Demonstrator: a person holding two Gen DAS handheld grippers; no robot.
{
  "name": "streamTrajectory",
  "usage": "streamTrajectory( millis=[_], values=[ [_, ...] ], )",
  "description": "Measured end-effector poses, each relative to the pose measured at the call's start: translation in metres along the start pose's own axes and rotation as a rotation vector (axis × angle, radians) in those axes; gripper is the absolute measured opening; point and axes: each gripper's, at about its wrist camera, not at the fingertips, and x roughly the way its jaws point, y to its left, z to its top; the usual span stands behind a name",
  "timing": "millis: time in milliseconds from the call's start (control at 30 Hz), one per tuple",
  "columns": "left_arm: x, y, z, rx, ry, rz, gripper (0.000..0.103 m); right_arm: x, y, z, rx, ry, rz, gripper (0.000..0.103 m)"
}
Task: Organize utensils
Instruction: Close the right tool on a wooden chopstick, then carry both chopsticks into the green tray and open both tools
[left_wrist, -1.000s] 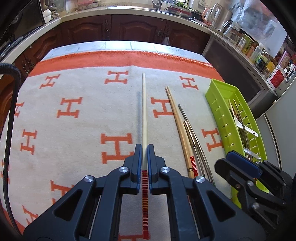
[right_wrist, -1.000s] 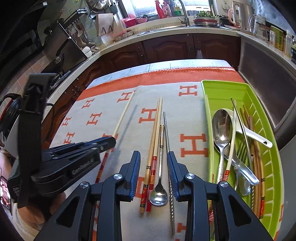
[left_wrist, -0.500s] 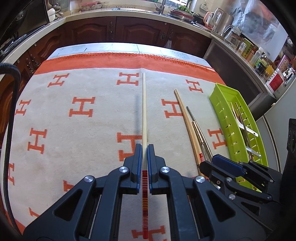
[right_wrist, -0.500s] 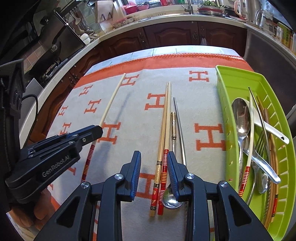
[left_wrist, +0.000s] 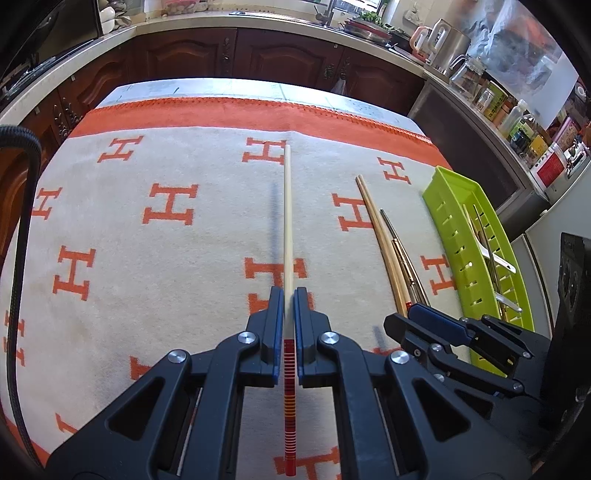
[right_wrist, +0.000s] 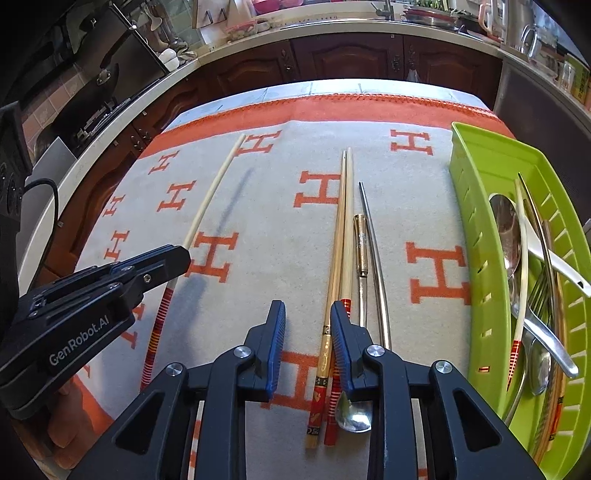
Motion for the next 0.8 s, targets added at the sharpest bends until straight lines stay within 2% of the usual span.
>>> streamTrajectory(
  millis=[133,300,333,400,433,600,800],
  values=[
    [0.000,0.000,0.000,-0.002,0.000,-0.001,0.003,0.009,0.002,0.004,-0.007,0.023,-0.022,0.024],
    [0.001,0.001,0.000,-0.001,0.002,0.000,0.003,0.017,0.005,0.010,-0.030,-0.008,-0.060,0.021],
    [0.001,0.001,0.000,-0.001,0.002,0.000,0.003,0.018,0.006,0.010,-0.036,-0.013,-0.072,0.020],
    [0.000,-0.001,-0.001,0.001,0.000,0.002,0.003,0.020,0.009,0.012,-0.055,-0.026,-0.114,0.010],
    [-0.001,-0.002,-0.001,0.002,-0.002,0.003,0.003,0.020,0.009,0.012,-0.054,-0.030,-0.118,0.009],
    [-0.011,-0.011,-0.003,0.008,-0.021,0.010,0.003,0.012,-0.002,0.010,0.025,-0.025,-0.047,0.006],
    [-0.030,-0.026,0.000,0.011,-0.035,-0.022,0.003,-0.022,-0.016,0.003,0.083,-0.087,0.042,0.006]
  ],
)
